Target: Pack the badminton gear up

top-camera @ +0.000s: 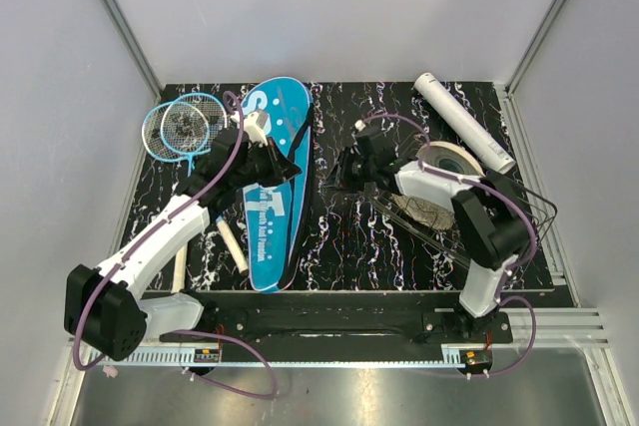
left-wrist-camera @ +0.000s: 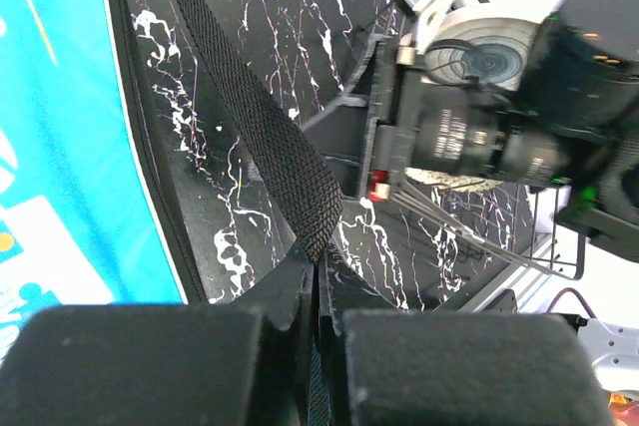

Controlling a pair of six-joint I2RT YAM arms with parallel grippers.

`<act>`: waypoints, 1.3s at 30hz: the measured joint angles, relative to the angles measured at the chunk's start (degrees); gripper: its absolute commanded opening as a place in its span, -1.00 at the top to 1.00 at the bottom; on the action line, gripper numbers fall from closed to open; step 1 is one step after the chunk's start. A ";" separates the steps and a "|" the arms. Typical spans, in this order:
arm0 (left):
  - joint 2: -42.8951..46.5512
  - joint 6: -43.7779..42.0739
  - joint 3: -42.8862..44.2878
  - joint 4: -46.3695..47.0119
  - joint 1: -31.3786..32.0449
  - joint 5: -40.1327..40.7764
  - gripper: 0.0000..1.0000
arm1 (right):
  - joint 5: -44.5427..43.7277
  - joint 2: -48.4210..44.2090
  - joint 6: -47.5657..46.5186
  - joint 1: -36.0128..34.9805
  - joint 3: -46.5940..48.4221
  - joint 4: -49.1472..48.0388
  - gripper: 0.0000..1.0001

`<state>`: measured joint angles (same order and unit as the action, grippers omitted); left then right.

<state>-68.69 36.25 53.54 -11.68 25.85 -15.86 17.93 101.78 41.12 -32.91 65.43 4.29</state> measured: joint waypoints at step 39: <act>0.17 1.68 -0.02 0.52 -0.31 -2.36 1.00 | 8.11 13.27 22.43 -6.14 -4.66 -21.64 0.10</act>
<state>-68.51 37.93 53.52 -11.16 25.54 -18.22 26.04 115.04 63.55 -39.05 60.77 -17.34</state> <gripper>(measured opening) 0.025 0.451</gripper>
